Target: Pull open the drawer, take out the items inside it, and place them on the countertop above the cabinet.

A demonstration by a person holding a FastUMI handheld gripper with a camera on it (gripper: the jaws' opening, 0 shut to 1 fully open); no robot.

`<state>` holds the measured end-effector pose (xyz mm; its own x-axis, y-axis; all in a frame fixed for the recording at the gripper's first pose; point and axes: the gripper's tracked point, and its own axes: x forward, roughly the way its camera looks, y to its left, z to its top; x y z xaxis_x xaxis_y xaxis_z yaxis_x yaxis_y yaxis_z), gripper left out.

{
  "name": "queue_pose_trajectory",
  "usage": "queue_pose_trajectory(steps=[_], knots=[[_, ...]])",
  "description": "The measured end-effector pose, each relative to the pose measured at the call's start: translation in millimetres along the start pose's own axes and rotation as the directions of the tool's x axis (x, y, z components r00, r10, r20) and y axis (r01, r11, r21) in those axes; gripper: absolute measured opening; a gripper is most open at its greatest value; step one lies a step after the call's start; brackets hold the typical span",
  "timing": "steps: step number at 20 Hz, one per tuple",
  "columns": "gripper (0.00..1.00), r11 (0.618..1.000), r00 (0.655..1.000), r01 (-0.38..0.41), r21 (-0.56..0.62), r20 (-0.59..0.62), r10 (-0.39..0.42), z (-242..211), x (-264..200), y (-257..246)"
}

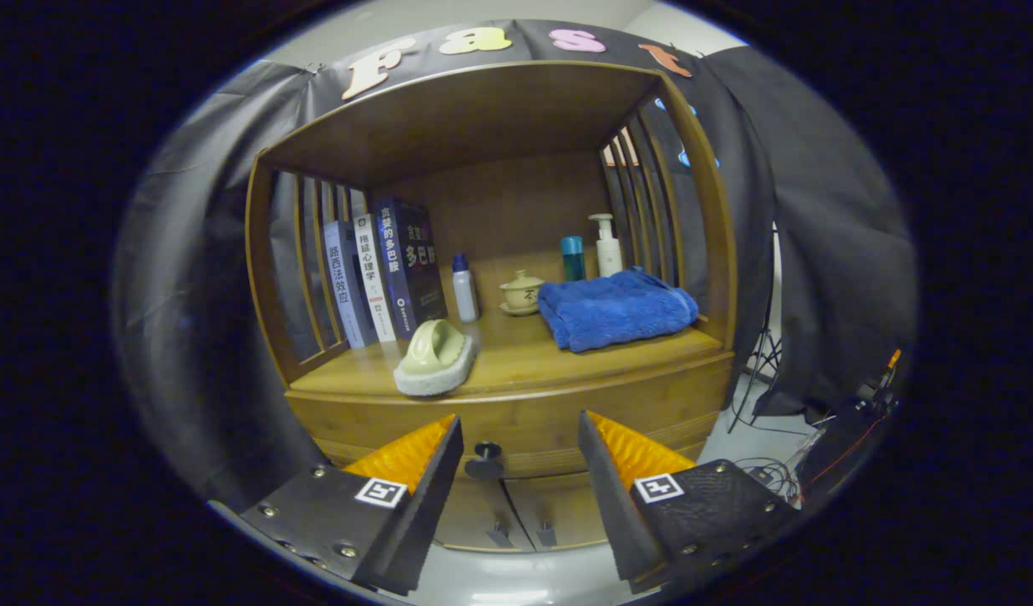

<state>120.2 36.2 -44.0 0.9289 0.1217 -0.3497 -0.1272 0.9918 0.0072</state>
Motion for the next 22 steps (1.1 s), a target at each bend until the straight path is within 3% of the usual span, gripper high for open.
queue_pose_trajectory(steps=[2, 5, 8, 15, 18, 22], knots=[[0.76, 0.996, 0.996, -0.084, 0.006, -0.025, 0.084, -6, -17, -5], [0.64, 0.992, 0.992, -0.123, 0.008, -0.026, 0.124, -13, -19, -42], [0.64, 0.988, 0.987, -0.154, 0.010, -0.046, 0.154, -24, -23, -72], [0.64, 0.985, 0.981, -0.159, -0.062, -0.122, 0.151, -35, -29, -161], [0.64, 0.980, 0.989, -0.134, -0.150, -0.080, 0.123, -32, -27, -201], [0.64, 0.987, 0.996, -0.082, -0.139, -0.034, 0.078, -35, -34, -245]])
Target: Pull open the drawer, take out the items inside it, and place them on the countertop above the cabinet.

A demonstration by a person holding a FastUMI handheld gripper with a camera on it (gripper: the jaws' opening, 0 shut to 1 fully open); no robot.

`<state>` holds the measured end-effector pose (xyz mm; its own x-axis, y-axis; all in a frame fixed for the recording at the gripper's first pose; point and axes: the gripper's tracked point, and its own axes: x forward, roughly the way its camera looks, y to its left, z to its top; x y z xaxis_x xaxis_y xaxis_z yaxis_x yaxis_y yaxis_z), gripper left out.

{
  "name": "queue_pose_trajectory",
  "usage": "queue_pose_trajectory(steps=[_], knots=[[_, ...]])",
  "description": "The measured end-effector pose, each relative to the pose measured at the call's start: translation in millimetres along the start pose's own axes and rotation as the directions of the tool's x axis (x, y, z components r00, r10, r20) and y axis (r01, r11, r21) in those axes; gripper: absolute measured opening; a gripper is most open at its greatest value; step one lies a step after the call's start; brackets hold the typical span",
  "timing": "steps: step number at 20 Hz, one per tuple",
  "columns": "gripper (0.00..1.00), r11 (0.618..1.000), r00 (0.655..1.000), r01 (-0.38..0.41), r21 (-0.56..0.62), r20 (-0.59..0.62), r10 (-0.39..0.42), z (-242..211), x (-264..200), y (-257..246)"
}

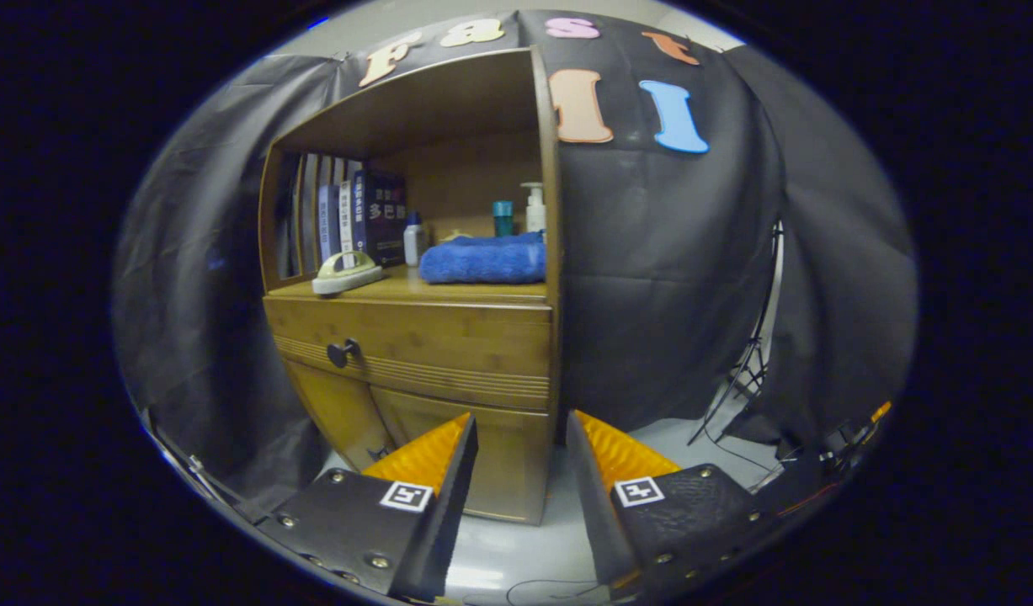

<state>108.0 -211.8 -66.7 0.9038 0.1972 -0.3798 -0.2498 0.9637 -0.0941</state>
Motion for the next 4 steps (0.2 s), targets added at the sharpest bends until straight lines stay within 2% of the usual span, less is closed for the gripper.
queue_pose_trajectory(steps=[4], knots=[[0.64, 0.999, 0.998, 0.044, 0.001, 0.041, -0.044, 0, -6, -25]])
